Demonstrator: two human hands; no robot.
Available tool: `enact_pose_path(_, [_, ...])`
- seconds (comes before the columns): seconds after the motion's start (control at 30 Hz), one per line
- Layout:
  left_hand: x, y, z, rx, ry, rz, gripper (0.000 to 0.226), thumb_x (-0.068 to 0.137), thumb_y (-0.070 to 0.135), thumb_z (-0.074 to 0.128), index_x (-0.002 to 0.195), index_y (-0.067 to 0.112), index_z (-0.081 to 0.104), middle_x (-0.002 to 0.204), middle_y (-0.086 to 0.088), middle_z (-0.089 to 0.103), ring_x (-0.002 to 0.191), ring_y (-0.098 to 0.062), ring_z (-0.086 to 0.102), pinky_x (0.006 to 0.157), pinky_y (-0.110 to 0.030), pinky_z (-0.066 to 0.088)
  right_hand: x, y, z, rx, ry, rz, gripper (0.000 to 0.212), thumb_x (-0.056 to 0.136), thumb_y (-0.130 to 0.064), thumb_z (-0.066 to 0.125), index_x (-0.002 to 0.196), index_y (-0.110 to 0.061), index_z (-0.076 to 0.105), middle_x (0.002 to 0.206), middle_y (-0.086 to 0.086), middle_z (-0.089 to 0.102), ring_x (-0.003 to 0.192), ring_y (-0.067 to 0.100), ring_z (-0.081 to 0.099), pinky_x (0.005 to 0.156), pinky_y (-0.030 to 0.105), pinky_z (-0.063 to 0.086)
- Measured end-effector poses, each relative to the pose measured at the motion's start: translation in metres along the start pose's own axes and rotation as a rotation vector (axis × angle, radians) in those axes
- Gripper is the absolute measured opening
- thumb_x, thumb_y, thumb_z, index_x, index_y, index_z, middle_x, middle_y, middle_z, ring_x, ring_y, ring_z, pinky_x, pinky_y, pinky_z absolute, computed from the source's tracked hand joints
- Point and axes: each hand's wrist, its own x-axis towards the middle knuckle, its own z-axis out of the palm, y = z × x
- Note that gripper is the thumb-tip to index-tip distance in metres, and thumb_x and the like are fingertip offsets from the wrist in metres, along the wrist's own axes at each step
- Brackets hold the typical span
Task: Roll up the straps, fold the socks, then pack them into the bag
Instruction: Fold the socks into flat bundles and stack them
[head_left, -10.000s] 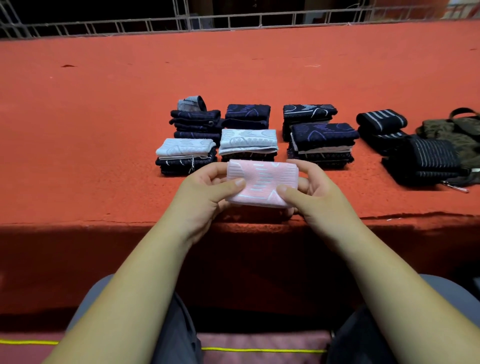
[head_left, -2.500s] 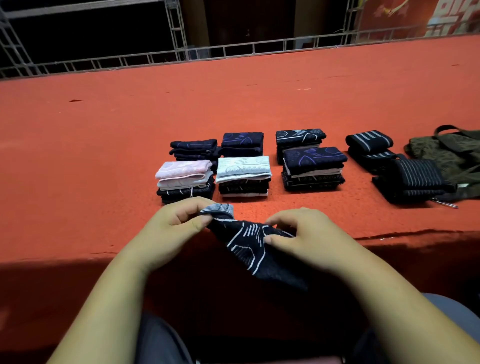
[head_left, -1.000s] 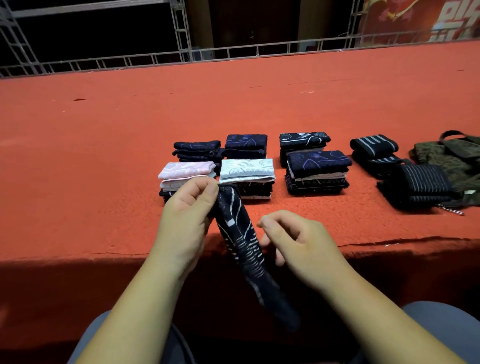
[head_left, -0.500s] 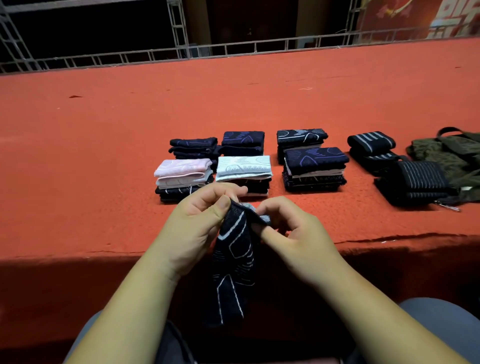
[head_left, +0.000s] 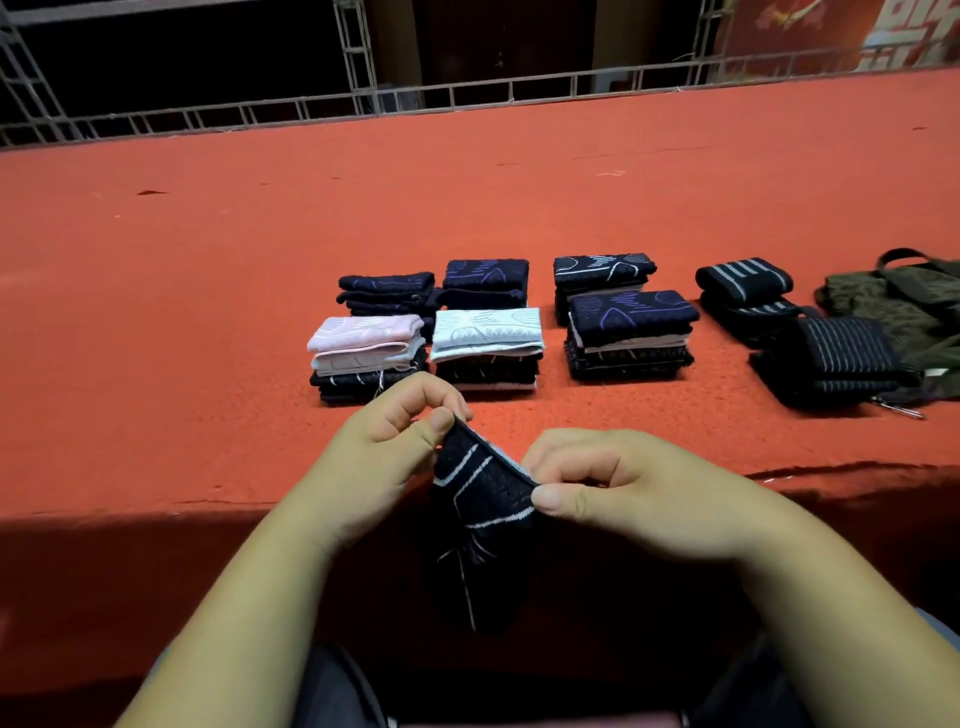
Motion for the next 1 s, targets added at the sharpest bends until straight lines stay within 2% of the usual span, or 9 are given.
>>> enact_pose_path(0.1, [0.001,0.0,0.006,0.004,-0.027,0.021,0.013,0.105,0.028,0.057,0.103,0.017,0.063,0.099,-0.015,0.058,0.078,-0.027,0.042,0.068,-0.04,0.034,-0.004,-0.006,-0.006,0.049,-0.048,0.038,0.018,0.108,-0.023,0.062,0.107,-0.017,0.079,0.109,-0.001,0.073,0.109,0.02,0.069,0.101,0.042,0.051])
enact_pose_path(0.17, [0.003,0.0,0.007,0.006,-0.022,0.013,0.011,0.105,0.028,0.056,0.103,0.02,0.063,0.099,-0.011,0.061,0.079,-0.026,0.043,0.067,-0.039,0.034,-0.005,-0.008,-0.005,0.133,-0.053,0.053,0.019,0.107,-0.021,0.061,0.108,-0.026,0.08,0.1,-0.01,0.075,0.097,0.01,0.068,0.09,0.026,0.05])
enact_pose_path(0.23, [0.005,-0.002,0.007,0.013,-0.017,0.001,0.01,0.107,0.027,0.057,0.103,0.02,0.063,0.094,-0.008,0.06,0.077,-0.025,0.045,0.066,-0.037,0.036,-0.003,-0.006,-0.002,0.206,-0.005,0.055,0.019,0.106,-0.017,0.063,0.105,-0.026,0.079,0.091,-0.01,0.073,0.087,0.01,0.065,0.082,0.021,0.049])
enact_pose_path(0.43, [0.008,-0.002,0.01,-0.002,0.045,-0.033,0.01,0.108,0.017,0.054,0.102,0.012,0.061,0.07,0.005,0.053,0.053,-0.006,0.039,0.048,-0.017,0.032,0.004,0.013,0.003,0.335,0.284,0.083,0.01,0.096,-0.005,0.074,0.1,-0.005,0.065,0.08,0.003,0.07,0.073,0.016,0.067,0.071,0.021,0.051])
enact_pose_path(0.57, [0.011,-0.004,0.014,0.006,0.108,-0.061,0.012,0.109,0.012,0.055,0.104,0.011,0.066,0.075,-0.002,0.052,0.057,-0.009,0.042,0.051,-0.017,0.036,0.003,0.019,-0.002,0.237,0.306,0.076,0.005,0.093,-0.017,0.079,0.088,-0.015,0.078,0.09,0.0,0.074,0.085,0.011,0.067,0.081,0.024,0.05])
enact_pose_path(0.67, [0.015,-0.009,0.015,-0.029,0.119,-0.086,0.012,0.108,0.023,0.062,0.113,0.02,0.072,0.085,-0.012,0.046,0.067,-0.024,0.039,0.06,-0.031,0.035,0.004,0.021,-0.003,0.223,0.31,0.015,0.011,0.097,-0.016,0.074,0.087,-0.014,0.079,0.096,0.004,0.072,0.091,0.017,0.066,0.087,0.03,0.05])
enact_pose_path(0.77, [0.014,-0.013,0.015,-0.156,0.074,-0.175,0.028,0.099,0.034,0.07,0.125,0.024,0.071,0.093,-0.015,0.054,0.084,-0.034,0.049,0.071,-0.047,0.04,0.008,0.027,-0.002,0.282,0.426,0.034,0.011,0.101,-0.013,0.07,0.094,-0.009,0.077,0.097,0.015,0.073,0.089,0.015,0.064,0.087,0.034,0.05])
enact_pose_path(0.9, [0.013,-0.016,0.015,0.024,-0.014,-0.251,0.023,0.093,0.012,0.08,0.114,0.019,0.073,0.11,-0.009,0.079,0.093,-0.023,0.073,0.085,-0.043,0.056,0.011,0.03,0.0,0.363,0.551,0.095,0.007,0.1,-0.008,0.07,0.1,-0.008,0.077,0.089,0.01,0.074,0.08,0.011,0.063,0.077,0.03,0.053])
enact_pose_path(1.0, [0.016,-0.016,0.017,-0.02,0.08,-0.262,0.015,0.094,0.003,0.074,0.104,0.014,0.075,0.099,-0.013,0.08,0.078,-0.021,0.07,0.072,-0.033,0.053,0.014,0.029,-0.001,0.461,0.575,0.111,0.033,0.097,-0.008,0.073,0.127,-0.02,0.068,0.096,0.004,0.074,0.072,0.01,0.061,0.068,0.028,0.053])
